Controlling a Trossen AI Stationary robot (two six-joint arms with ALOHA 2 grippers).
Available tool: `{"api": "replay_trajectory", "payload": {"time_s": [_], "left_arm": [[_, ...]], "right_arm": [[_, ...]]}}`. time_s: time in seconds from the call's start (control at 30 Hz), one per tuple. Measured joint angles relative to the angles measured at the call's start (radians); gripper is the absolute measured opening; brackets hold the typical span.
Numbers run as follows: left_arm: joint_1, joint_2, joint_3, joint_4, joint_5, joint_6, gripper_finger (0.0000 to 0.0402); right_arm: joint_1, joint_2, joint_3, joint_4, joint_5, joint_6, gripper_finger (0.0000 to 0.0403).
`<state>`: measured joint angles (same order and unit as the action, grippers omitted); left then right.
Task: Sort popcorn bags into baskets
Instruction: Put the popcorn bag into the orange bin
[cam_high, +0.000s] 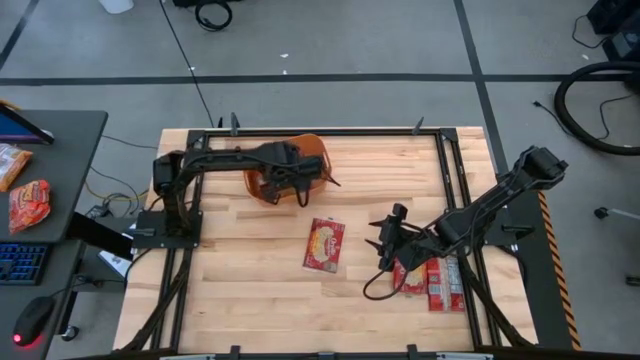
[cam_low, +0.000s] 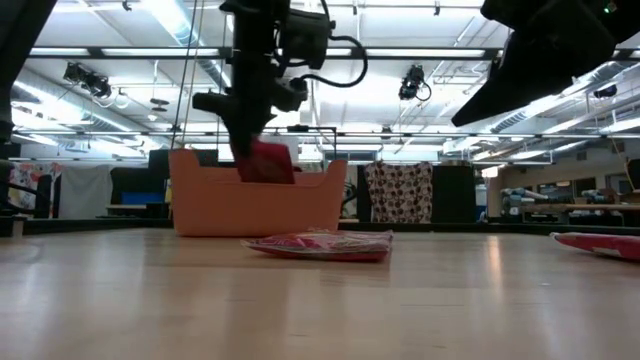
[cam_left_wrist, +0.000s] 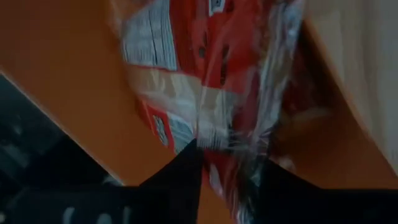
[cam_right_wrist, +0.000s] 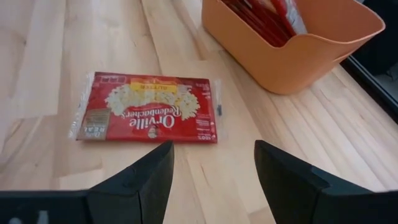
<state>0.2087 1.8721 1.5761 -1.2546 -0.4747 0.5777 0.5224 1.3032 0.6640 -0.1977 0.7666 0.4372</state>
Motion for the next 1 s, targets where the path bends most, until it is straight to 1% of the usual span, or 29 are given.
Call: {"api": "replay_trajectory", "payload": {"time_s": [0.07, 0.17, 0.2, 0.27, 0.4, 0.5, 0.57, 0.63, 0.73, 0.83, 0.93, 1.0], "left_arm": [[-0.009, 0.000, 0.000, -0.043, -0.069, -0.054, 0.0104], [-0.024, 0.000, 0.000, -0.152, -0.225, -0.178, 0.0128], [-0.030, 0.000, 0.000, -0.185, -0.258, -0.222, 0.0134], [-0.040, 0.000, 0.000, -0.242, -0.269, -0.300, 0.0141], [-0.066, 0.000, 0.000, -0.295, -0.216, -0.410, 0.0144], [-0.089, -0.014, 0.000, -0.310, -0.194, -0.451, 0.0144], [-0.103, -0.035, 0.000, -0.286, -0.161, -0.466, 0.0144], [-0.113, -0.057, 0.000, -0.215, -0.096, -0.467, 0.0144], [-0.125, -0.091, 0.002, -0.054, 0.002, -0.469, 0.0144], [-0.130, -0.096, 0.002, 0.109, 0.063, -0.525, 0.0144], [-0.122, -0.079, 0.002, 0.228, 0.067, -0.592, 0.0144], [-0.110, -0.054, 0.002, 0.278, 0.066, -0.623, 0.0144]], "right_arm": [[0.000, 0.005, 0.000, 0.000, -0.002, -0.008, 0.0228], [0.000, 0.005, 0.000, 0.003, -0.002, -0.013, 0.0228], [0.000, 0.003, 0.000, 0.001, -0.002, -0.016, 0.0228], [0.000, 0.002, 0.000, 0.006, -0.002, -0.021, 0.0228], [-0.001, 0.002, 0.000, 0.006, -0.002, -0.022, 0.0228], [-0.001, 0.002, 0.000, 0.005, -0.002, -0.022, 0.0228], [-0.002, 0.002, 0.000, 0.005, -0.002, -0.022, 0.0228], [-0.002, 0.002, 0.000, 0.006, -0.002, -0.022, 0.0228], [-0.003, 0.002, 0.000, 0.018, -0.002, -0.043, 0.0228], [-0.008, 0.002, 0.000, 0.050, -0.002, -0.067, 0.0228], [-0.009, 0.002, 0.000, 0.067, -0.002, -0.083, 0.0228], [-0.008, 0.002, 0.000, 0.068, -0.002, -0.090, 0.0228]]}}
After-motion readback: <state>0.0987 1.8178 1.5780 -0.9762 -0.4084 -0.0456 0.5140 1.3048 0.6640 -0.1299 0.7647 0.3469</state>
